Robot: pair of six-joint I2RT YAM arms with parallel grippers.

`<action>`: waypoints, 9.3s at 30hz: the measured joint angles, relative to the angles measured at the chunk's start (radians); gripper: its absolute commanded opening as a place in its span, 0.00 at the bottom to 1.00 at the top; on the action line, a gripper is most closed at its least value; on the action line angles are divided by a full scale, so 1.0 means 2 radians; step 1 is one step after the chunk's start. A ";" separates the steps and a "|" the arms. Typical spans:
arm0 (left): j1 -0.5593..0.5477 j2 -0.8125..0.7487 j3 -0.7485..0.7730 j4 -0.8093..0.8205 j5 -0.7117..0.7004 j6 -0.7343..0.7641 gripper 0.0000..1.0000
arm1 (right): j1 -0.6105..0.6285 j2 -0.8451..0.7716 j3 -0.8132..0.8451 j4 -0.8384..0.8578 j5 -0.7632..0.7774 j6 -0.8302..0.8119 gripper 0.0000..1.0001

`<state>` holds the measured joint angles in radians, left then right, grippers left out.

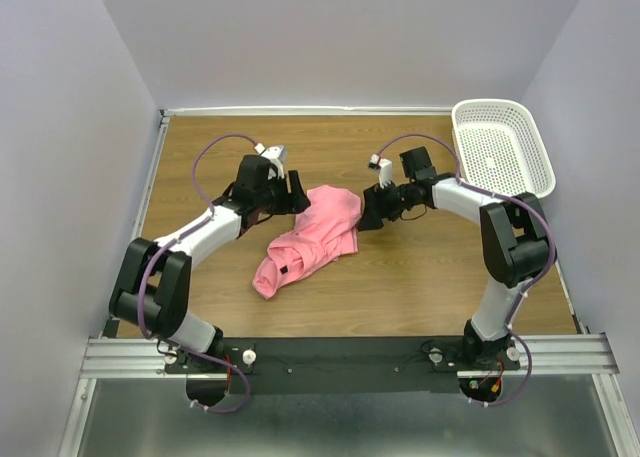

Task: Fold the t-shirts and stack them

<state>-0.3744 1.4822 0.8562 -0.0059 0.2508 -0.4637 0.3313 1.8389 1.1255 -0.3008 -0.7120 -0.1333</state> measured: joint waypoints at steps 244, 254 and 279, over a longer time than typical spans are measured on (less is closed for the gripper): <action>0.150 0.091 0.050 0.000 -0.039 -0.051 0.64 | 0.079 -0.074 -0.061 -0.103 0.262 -0.115 0.21; 0.150 0.087 0.049 -0.001 -0.039 -0.047 0.64 | 0.075 -0.099 -0.054 -0.091 0.299 -0.116 0.01; 0.150 0.069 0.049 -0.015 -0.041 -0.037 0.66 | -0.097 -0.119 0.042 -0.023 0.225 -0.134 0.83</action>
<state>-0.0738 1.6199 0.9543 -0.0364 0.1684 -0.5381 0.1383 1.6001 1.2098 -0.3477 -0.2626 -0.4019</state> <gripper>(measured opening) 0.665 0.830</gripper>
